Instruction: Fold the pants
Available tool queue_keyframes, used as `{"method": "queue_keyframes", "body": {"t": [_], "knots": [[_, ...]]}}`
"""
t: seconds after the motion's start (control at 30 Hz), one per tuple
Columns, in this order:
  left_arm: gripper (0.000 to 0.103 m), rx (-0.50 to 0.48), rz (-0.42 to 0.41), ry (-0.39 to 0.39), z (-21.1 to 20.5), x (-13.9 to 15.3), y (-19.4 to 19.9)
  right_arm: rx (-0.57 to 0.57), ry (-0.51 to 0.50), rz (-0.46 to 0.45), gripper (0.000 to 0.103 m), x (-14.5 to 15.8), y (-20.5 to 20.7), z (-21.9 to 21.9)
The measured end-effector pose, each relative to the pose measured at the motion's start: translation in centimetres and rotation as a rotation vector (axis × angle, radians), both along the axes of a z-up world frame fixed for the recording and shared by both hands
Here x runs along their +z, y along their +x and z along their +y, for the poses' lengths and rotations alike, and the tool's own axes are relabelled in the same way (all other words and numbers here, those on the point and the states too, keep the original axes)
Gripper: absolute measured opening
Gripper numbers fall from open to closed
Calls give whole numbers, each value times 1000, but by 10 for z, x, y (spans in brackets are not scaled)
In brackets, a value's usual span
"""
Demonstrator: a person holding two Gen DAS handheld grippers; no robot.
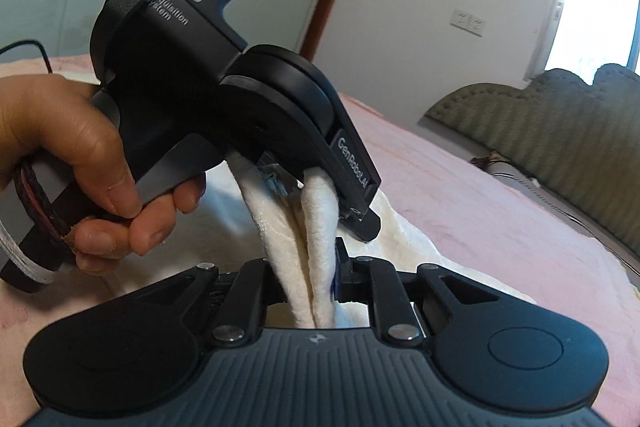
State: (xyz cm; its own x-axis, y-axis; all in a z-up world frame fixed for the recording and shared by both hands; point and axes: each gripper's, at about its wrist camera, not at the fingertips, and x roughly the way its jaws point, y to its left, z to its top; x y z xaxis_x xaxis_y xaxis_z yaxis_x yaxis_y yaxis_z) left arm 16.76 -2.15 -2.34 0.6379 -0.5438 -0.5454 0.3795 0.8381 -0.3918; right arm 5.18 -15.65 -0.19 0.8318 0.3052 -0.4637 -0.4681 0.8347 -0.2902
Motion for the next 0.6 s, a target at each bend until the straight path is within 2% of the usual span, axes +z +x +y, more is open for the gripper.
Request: {"method": "queue_keyframes", "body": {"t": [0.07,0.13,0.2,0.27,0.3,0.37,0.43,0.5,0.6], "knots": [[16,20,7,46,1,-8,2,16,-21,30,14,-6,4,3],[27,24,8,53,1,-10,2,28,-68,85,17,-12,14,5],[34,33,-10,70,4,-7,0,25,-123,72,22,-11,12,12],[35,42,-26,91,6,-3,-1,45,-171,73,29,-4,4,10],[36,48,-28,95,7,-1,-2,70,-164,88,29,3,-3,5],[37,68,-22,103,10,2,-2,141,-58,137,29,22,-17,-19],[37,112,-33,122,11,6,-4,157,30,163,29,40,-18,-47],[38,175,-83,158,13,11,-8,94,58,136,30,53,-10,-73],[42,244,-144,199,13,21,-13,-85,60,143,30,52,25,-106]]}}
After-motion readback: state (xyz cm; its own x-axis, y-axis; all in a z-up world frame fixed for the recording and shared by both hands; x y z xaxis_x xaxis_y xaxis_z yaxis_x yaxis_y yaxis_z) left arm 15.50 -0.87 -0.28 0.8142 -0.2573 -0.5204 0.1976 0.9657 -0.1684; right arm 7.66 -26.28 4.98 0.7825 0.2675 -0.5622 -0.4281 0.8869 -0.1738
